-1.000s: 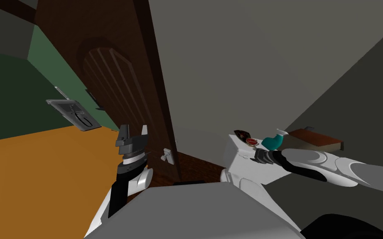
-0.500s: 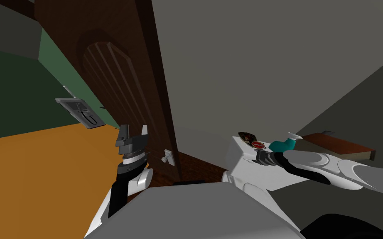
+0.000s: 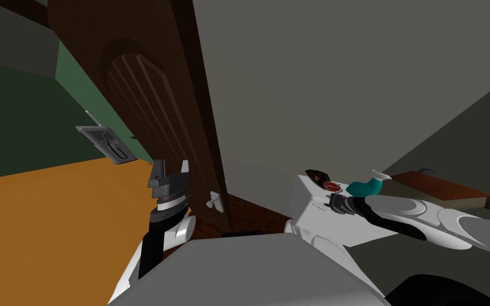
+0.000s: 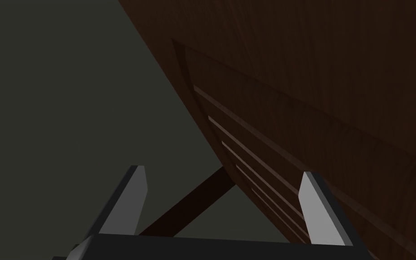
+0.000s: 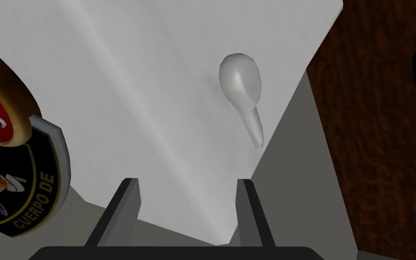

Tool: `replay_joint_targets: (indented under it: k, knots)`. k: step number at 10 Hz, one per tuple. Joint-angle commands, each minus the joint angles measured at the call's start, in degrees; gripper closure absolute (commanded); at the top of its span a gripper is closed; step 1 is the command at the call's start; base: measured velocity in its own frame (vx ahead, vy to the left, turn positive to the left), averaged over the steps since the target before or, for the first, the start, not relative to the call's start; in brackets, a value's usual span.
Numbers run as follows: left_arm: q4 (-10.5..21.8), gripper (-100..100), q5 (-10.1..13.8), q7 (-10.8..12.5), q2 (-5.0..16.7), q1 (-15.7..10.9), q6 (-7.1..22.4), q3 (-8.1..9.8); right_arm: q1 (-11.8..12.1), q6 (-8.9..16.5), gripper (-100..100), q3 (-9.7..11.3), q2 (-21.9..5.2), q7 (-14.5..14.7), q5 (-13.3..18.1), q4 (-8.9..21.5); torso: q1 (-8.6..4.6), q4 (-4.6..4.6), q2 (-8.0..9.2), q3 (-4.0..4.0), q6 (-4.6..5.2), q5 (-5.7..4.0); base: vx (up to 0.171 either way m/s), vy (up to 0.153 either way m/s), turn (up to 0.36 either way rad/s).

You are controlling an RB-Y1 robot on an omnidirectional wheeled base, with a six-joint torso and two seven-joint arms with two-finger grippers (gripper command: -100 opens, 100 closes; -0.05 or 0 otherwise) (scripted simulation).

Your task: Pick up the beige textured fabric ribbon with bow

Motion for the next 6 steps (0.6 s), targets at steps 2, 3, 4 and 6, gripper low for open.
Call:
replay_joint_targets:
  k: [2, 3, 4, 6]
  knots:
    - [0.0, 0, 0.0, 0.0, 0.0, 0.0, 0.0, 0.00, 0.0, 0.0, 100, 0.0, 0.0, 0.0, 0.0, 0.0, 0.01, 0.00, 0.00, 0.00, 0.00, 0.00, 0.000, 0.000, 0.000]
    - [0.0, 0, 0.0, 0.0, 0.0, 0.0, 0.0, 0.00, 0.0, 0.0, 100, 0.0, 0.0, 0.0, 0.0, 0.0, 0.01, 0.00, 0.00, 0.00, 0.00, 0.00, 0.000, 0.000, 0.000]
    - [0.0, 0, 0.0, 0.0, 0.0, 0.0, 0.0, 0.00, 0.0, 0.0, 100, 0.0, 0.0, 0.0, 0.0, 0.0, 0.01, 0.00, 0.00, 0.00, 0.00, 0.00, 0.000, 0.000, 0.000]
    - [0.0, 0, 0.0, 0.0, 0.0, 0.0, 0.0, 0.00, -1.0, -0.1, -100, -1.6, 0.7, 0.1, -0.1, -1.0, 0.01, 0.00, 0.00, 0.00, 0.00, 0.00, -0.029, -0.025, 0.028]
